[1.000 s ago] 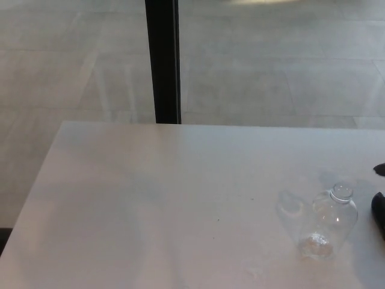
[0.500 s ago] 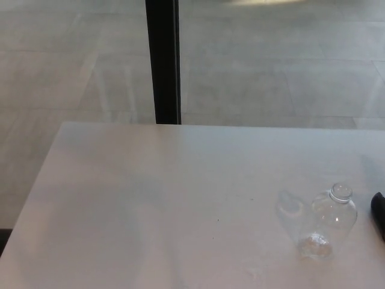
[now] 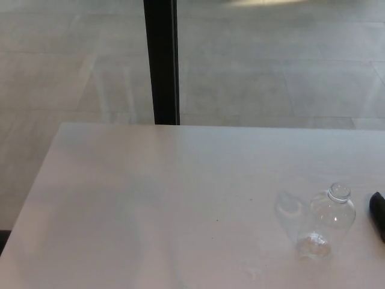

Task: The robot uses its right hand to grab and lift the lid of the spray bottle kept in the middle of the desk and places the lid on the right side of the bottle

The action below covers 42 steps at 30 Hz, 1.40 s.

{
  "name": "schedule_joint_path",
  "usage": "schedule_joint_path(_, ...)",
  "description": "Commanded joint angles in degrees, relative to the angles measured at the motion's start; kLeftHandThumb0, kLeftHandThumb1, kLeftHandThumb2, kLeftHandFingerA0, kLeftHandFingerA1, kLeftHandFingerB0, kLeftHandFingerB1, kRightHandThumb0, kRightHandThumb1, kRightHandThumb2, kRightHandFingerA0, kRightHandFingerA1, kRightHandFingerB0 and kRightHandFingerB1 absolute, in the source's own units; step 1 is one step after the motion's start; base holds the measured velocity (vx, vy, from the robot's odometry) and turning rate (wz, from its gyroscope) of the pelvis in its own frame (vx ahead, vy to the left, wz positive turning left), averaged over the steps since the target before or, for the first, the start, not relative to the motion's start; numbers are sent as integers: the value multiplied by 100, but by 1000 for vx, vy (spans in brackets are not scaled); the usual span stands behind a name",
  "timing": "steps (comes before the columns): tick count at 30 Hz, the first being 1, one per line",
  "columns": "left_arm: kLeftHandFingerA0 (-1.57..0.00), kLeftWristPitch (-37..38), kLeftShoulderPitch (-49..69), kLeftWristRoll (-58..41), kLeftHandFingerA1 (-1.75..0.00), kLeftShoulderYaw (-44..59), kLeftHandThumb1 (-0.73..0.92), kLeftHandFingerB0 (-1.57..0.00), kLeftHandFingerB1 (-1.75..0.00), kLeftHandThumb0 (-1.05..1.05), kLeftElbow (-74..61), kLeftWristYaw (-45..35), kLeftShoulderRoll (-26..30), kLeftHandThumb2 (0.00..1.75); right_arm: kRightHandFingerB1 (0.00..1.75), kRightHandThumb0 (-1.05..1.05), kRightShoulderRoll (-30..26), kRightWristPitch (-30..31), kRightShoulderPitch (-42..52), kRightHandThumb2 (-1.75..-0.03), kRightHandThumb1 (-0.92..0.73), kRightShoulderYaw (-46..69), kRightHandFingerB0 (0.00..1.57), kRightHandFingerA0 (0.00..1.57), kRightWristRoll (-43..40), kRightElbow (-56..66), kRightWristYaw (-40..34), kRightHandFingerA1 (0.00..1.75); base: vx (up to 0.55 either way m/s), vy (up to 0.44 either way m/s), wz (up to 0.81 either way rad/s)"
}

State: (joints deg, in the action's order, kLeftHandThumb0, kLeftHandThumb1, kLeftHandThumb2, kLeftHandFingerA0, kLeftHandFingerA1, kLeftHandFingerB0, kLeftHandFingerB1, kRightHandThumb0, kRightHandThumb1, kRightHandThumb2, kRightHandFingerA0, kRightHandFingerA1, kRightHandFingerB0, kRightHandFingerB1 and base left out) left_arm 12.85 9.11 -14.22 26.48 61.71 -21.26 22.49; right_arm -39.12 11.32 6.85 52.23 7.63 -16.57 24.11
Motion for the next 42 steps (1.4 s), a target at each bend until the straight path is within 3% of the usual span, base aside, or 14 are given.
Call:
schedule_joint_path(1, -46, -323, 93, -241, -108, 268, 70, -21, -88, -94, 317, 182, 216, 90, 58, -59, 1802, -509, -145, -61, -70, 2351, 11, 0, -2320, -2534, -1976, 74, 0, 0, 0)
schedule_joint_path(3, -58, -368, 95, -205, -97, 254, 57, -25, -77, -93, 395, 257, 240, 120, 63, -66, 1804, -512, -244, -63, -60, 2454, 20, 80, -2359, -2801, -2071, 175, 0, 0, 0)
schedule_joint_path(4, -43, -414, 72, -224, -113, 273, 68, -18, -90, -90, 443, 278, 244, 95, 64, -65, 1815, -489, -273, -51, -67, 2521, 14, 20, -2417, -2871, -2032, 146, 0, 0, 0)
schedule_joint_path(5, -52, -508, 48, -295, -93, 342, 57, -20, -73, -91, 515, 313, 243, 122, 65, -63, 1831, -519, -255, -55, -67, 2534, 12, 0, -2453, -2987, -1883, 102, 0, 0, 0)
schedule_joint_path(7, -41, -543, 86, -336, -113, 405, 68, -20, -89, -91, 617, 356, 241, 94, 67, -64, 1910, -619, -196, -60, -66, 2362, 12, 19, -2213, -3101, -1972, 132, 0, 0, 0)
schedule_joint_path(8, -56, -543, 114, -310, -95, 403, 58, -24, -74, -92, 662, 382, 254, 120, 69, -63, 1922, -597, -184, -57, -67, 2428, 12, 40, -2264, -3152, -1944, 158, 0, 0, 0)
schedule_joint_path(10, -38, -563, 97, -337, -110, 446, 69, -17, -87, -88, 707, 366, 236, 94, 70, -62, 1973, -601, -167, -54, -70, 2437, 10, 34, -2299, -3152, -1793, 143, 0, 0, 0)
schedule_joint_path(16, -53, -633, 21, -425, -95, 634, 57, -19, -73, -92, 822, 299, 217, 118, 61, -66, 2155, -775, -36, -59, -69, 2196, 12, 2, -2213, -3110, -1536, 81, 0, 0, 0)
schedule_joint_path(25, -47, -667, 9, -430, -90, 755, 59, -12, -68, -87, 881, 302, 183, 121, 62, -61, 2313, -703, 135, -59, -65, 1620, 21, 14, -2341, -2886, -1666, 103, 0, 0, 0)
schedule_joint_path(26, -52, -669, -5, -406, -93, 734, 58, -17, -70, -90, 891, 301, 197, 120, 63, -69, 2331, -760, 175, -90, -48, 1526, 24, 24, -2336, -2903, -1700, 76, 0, 0, 0)
schedule_joint_path(27, -40, -678, -16, -428, -116, 749, 71, -15, -89, -89, 889, 295, 190, 91, 63, -61, 2346, -769, 203, -59, -65, 1455, 23, 13, -2397, -2868, -1698, 106, 0, 0, 0)
schedule_joint_path(34, -38, -675, 37, -421, -112, 724, 71, -14, -86, -88, 767, 282, 149, 93, 65, -69, 2284, -801, 415, -57, -68, 941, 28, 21, -2569, -2822, -1632, 125, 0, 0, 0)
schedule_joint_path(35, -37, -689, 48, -461, -114, 763, 67, -16, -89, -91, 775, 290, 151, 94, 61, -77, 2267, -784, 495, -96, -53, 808, 25, 37, -2578, -2857, -1570, 85, 0, 0, 0)
schedule_joint_path(42, -38, -766, 13, -508, -113, 749, 68, -15, -89, -89, 688, 256, 178, 93, 61, -78, 2280, -665, 662, -94, -51, 462, 24, 34, -2880, -2712, -1418, 78, 0, 0, 0)
